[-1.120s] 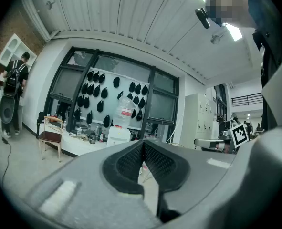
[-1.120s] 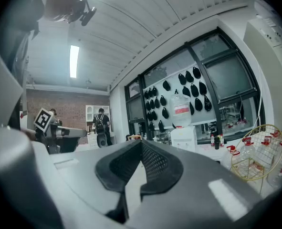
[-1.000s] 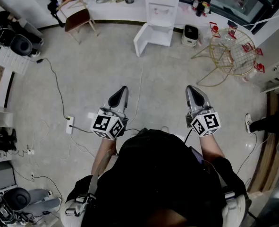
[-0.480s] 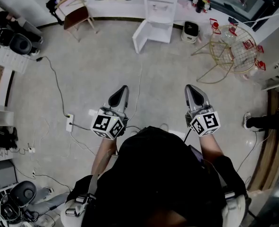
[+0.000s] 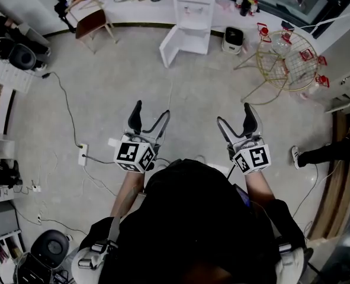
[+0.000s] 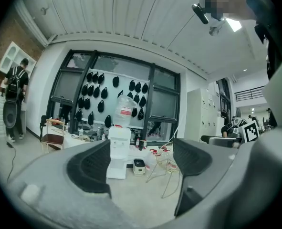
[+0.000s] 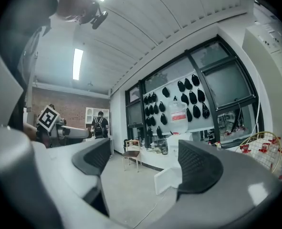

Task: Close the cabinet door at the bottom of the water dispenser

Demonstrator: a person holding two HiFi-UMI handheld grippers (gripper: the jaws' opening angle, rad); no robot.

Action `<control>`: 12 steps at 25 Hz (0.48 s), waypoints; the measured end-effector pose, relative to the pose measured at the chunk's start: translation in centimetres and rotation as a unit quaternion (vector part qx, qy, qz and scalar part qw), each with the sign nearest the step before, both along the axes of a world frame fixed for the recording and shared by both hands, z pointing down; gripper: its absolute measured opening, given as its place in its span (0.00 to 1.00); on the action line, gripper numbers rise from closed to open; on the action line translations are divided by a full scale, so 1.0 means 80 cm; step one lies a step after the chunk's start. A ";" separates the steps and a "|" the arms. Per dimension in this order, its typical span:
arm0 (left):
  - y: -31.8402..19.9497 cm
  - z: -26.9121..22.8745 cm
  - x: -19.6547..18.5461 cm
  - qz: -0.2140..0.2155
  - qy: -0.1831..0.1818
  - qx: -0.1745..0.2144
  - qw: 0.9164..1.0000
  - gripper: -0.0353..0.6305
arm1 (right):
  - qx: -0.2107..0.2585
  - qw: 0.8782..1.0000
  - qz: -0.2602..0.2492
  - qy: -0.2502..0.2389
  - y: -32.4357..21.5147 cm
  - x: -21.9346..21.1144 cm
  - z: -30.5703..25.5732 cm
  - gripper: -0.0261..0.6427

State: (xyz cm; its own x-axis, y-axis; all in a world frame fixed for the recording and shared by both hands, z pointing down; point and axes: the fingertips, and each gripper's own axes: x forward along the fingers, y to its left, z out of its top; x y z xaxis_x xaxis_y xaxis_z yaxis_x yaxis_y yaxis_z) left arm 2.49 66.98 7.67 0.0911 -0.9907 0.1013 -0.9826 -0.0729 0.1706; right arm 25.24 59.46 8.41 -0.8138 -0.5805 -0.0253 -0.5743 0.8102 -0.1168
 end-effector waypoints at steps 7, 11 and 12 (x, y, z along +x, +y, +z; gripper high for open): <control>-0.006 0.004 0.038 -0.014 -0.004 -0.009 1.000 0.73 | -0.011 1.000 -0.014 0.001 -0.001 0.040 0.006 0.68; -0.006 0.008 0.055 -0.019 -0.002 -0.016 1.000 0.73 | -0.022 1.000 -0.015 0.003 -0.008 0.063 0.015 0.68; -0.007 0.009 0.057 -0.019 -0.003 -0.018 1.000 0.73 | -0.023 1.000 -0.013 0.002 -0.011 0.066 0.016 0.68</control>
State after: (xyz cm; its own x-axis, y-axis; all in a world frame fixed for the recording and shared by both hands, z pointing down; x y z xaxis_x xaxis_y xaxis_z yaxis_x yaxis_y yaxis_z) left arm 7.06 66.45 8.35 0.0529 -0.9891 0.1376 -0.9856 -0.0296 0.1666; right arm 30.51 58.57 9.70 -0.8289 -0.5593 0.0051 -0.5535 0.8189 -0.1521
